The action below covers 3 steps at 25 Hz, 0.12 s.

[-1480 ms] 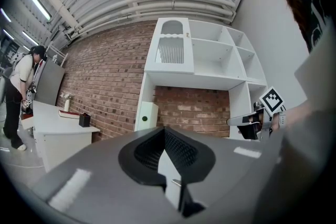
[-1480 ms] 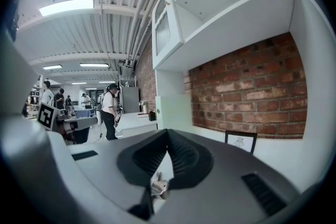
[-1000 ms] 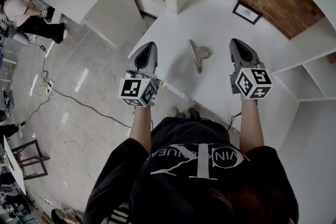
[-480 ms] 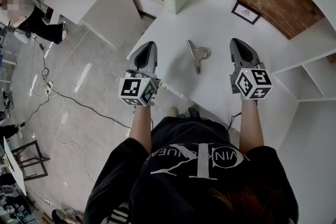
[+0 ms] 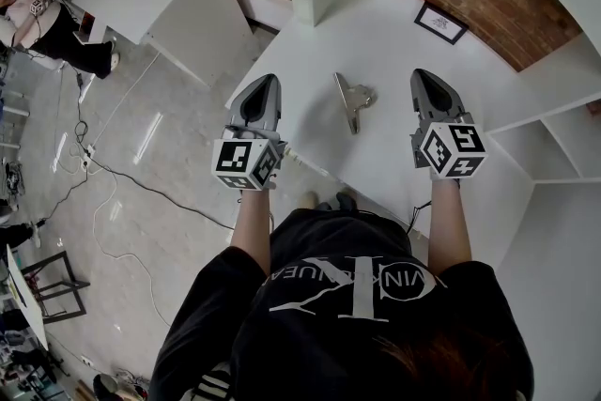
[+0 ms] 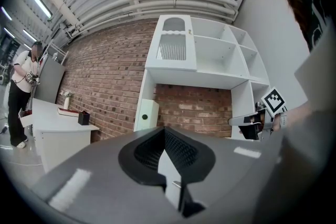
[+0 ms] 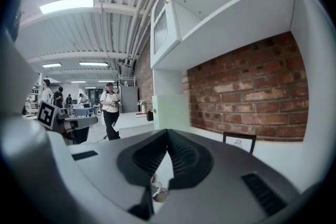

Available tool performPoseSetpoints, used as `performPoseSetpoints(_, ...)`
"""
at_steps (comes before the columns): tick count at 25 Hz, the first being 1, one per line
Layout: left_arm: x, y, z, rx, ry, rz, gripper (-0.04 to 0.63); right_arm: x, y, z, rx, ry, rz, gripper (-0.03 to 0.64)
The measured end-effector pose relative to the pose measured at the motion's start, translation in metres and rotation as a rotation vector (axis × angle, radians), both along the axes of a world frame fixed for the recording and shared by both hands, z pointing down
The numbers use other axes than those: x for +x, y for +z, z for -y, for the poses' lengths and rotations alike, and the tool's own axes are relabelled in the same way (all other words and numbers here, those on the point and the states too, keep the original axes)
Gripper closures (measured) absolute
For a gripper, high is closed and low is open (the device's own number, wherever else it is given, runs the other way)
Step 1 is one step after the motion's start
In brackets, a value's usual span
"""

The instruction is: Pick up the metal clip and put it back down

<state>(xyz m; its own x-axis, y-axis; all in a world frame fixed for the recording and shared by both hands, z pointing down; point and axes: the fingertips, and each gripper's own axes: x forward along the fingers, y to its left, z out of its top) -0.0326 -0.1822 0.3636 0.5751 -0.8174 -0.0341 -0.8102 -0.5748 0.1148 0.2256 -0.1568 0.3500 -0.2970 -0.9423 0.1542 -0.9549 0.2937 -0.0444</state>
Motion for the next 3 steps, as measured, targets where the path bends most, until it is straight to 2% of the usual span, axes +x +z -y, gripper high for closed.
performPoseSetpoints(3,0.0011,0.0011,0.0029,0.0,-0.001,-0.001,0.607,0.0019,0.0012,0.0027,-0.001,0.001,0.0,0.604)
